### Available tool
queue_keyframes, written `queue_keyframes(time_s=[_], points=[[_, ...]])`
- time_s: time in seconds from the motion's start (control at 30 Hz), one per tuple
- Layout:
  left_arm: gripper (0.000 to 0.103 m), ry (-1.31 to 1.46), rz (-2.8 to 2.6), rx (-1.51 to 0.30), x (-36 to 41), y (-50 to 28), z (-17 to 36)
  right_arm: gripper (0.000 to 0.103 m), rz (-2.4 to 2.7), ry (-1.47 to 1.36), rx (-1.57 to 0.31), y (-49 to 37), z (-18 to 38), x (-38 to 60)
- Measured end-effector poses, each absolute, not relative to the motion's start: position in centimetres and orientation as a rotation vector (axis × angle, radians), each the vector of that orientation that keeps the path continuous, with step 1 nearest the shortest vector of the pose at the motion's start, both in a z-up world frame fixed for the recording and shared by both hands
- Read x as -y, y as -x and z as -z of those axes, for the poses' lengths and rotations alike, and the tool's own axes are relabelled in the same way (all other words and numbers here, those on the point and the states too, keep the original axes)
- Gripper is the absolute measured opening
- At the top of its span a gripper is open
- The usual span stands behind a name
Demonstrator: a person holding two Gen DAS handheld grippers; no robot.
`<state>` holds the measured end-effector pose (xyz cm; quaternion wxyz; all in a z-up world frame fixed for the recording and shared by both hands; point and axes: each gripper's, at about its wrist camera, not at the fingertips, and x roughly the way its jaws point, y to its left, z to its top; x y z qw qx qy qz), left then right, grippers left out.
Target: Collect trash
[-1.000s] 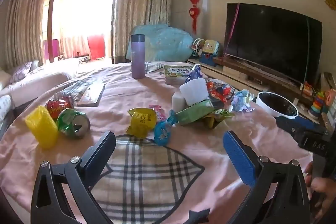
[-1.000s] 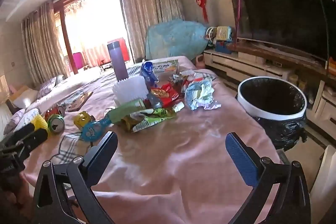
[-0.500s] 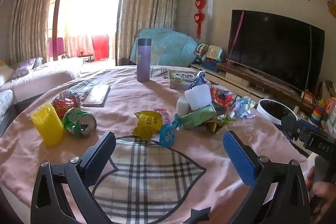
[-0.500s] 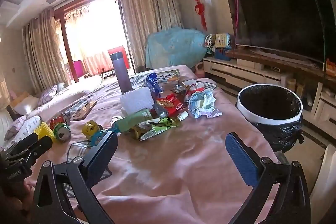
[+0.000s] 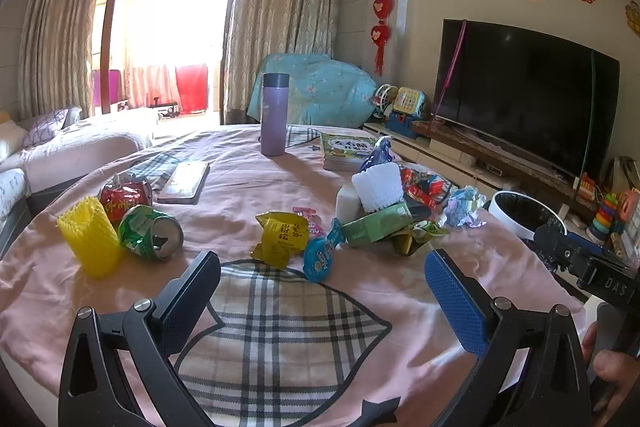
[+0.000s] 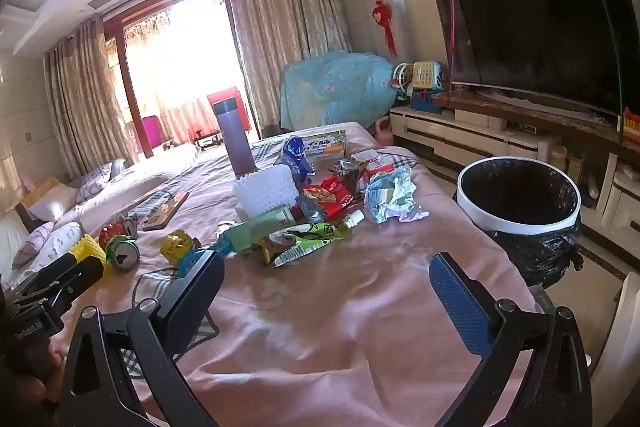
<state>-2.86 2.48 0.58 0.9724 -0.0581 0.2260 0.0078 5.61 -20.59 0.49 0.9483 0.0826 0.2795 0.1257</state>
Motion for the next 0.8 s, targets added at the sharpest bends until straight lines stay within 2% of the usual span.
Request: queue_keyframes(time_s=[0.8], points=[[0.102, 0.104, -0.016, -0.451, -1.88, 2.55, -0.29, 0.103, -0.266, -0.183, -0.569, -5.50, -0.16, 20.70]])
